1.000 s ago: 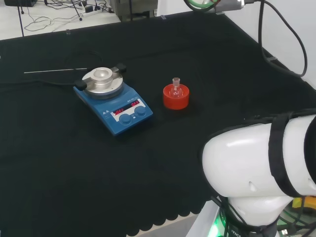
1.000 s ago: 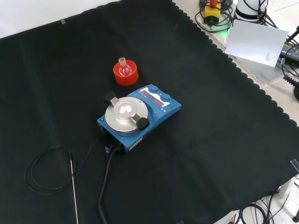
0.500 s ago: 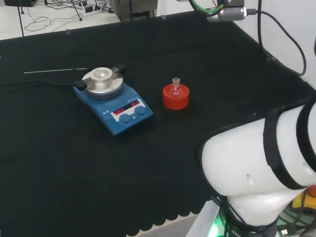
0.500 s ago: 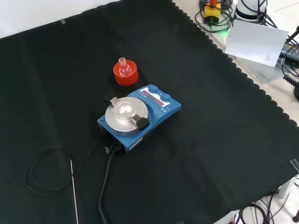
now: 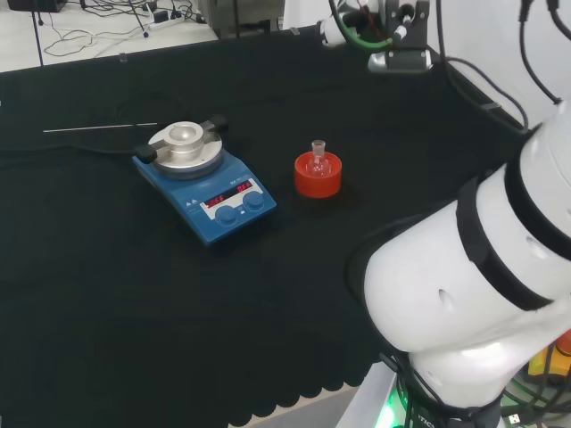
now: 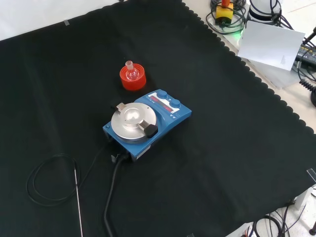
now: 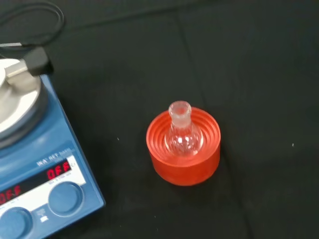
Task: Pick up the round-bottom flask.
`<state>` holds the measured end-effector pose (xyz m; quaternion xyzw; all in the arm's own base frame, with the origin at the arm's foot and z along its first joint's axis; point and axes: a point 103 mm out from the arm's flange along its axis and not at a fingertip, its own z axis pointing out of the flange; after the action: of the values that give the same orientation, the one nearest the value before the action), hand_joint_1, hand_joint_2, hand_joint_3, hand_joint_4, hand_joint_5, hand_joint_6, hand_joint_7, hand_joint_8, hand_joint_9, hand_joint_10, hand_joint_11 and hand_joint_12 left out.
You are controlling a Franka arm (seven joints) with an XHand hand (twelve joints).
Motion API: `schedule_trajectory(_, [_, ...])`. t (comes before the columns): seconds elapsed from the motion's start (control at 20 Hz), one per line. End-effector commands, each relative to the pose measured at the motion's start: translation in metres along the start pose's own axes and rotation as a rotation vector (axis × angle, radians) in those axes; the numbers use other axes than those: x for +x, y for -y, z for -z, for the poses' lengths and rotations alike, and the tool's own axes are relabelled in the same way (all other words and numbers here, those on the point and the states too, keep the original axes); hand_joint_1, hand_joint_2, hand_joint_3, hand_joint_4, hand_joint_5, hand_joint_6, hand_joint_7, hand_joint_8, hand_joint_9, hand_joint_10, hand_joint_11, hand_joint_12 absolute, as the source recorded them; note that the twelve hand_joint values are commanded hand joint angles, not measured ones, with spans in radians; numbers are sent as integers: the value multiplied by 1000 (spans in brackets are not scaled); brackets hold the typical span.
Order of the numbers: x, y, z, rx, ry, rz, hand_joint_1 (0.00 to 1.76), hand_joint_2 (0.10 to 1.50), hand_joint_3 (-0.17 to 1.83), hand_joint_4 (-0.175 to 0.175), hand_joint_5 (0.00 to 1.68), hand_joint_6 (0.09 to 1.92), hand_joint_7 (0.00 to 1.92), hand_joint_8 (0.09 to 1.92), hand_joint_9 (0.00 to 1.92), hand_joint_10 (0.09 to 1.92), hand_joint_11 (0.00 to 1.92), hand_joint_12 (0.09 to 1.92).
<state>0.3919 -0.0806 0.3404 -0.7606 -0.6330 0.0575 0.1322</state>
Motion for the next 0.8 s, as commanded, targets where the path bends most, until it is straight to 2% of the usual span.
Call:
schedule_trajectory(0.05, [-21,-53,-45,5,-75,-33,210,1283,265,3,458,87,115,545,227,627,17,1386])
schedule_trajectory(0.25, [-19,-65,-65,-18,-147,-42,500,1170,228,-4,536,87,168,574,286,648,48,1388])
schedule_trajectory(0.3, [-20,-69,-69,-10,-161,-31,575,1122,243,-6,553,87,182,587,306,650,73,1381])
schedule_trajectory(0.45, [-11,-79,-82,10,-158,-22,746,916,437,-9,569,87,199,613,344,651,112,1381])
schedule_trajectory(0.6, [-8,-87,-97,43,-167,-16,815,773,616,-9,560,87,203,627,355,659,123,1384])
schedule_trajectory(0.8, [-14,-95,-116,63,-160,-42,833,721,657,-7,545,87,202,631,357,663,123,1387])
